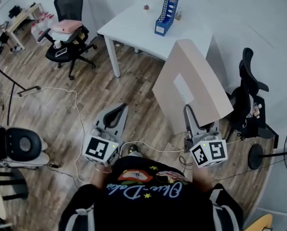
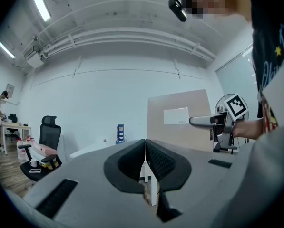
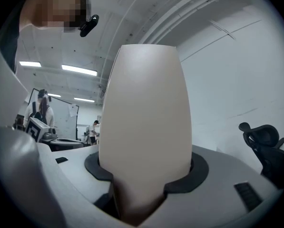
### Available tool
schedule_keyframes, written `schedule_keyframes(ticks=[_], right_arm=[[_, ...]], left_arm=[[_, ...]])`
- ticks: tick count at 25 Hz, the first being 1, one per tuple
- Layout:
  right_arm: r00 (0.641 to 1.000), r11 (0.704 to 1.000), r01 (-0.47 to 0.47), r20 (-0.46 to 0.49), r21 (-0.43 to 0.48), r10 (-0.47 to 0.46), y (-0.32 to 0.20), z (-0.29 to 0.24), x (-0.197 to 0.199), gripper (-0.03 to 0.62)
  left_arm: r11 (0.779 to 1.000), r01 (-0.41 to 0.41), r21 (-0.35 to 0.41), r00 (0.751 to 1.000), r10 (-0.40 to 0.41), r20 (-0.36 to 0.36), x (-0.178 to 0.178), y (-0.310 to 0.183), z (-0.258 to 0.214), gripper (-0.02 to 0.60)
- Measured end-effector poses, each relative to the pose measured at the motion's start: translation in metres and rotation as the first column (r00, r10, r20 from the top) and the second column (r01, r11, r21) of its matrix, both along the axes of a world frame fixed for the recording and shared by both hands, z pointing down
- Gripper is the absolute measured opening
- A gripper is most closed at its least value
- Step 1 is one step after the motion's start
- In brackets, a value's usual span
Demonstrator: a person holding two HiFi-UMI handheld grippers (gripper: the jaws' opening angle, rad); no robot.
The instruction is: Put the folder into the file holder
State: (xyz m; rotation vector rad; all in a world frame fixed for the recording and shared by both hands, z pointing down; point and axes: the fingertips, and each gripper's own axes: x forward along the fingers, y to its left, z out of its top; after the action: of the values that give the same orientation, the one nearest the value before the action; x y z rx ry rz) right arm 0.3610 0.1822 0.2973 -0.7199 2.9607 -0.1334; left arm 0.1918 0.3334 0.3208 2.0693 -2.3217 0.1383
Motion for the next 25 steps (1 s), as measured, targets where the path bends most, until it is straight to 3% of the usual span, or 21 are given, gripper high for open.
schedule_keyframes(ticks=[9, 25], right_arm=[[1.0, 1.0, -0.015, -0.012, -0.01, 0.015, 0.008, 0.003, -0.072, 0.258], [0.994, 0.995, -0.094, -0.06, -0.02, 0.093, -0.036, 0.012, -0.098, 0.258]], left_arm=[[0.999, -0.033, 0.013, 0.999, 0.034, -0.039, -0.07, 0.005, 0.009, 0.005], [0.995, -0.098, -0.003, 0.992, 0.098, -0.078, -0.106, -0.036, 0.021, 0.005]])
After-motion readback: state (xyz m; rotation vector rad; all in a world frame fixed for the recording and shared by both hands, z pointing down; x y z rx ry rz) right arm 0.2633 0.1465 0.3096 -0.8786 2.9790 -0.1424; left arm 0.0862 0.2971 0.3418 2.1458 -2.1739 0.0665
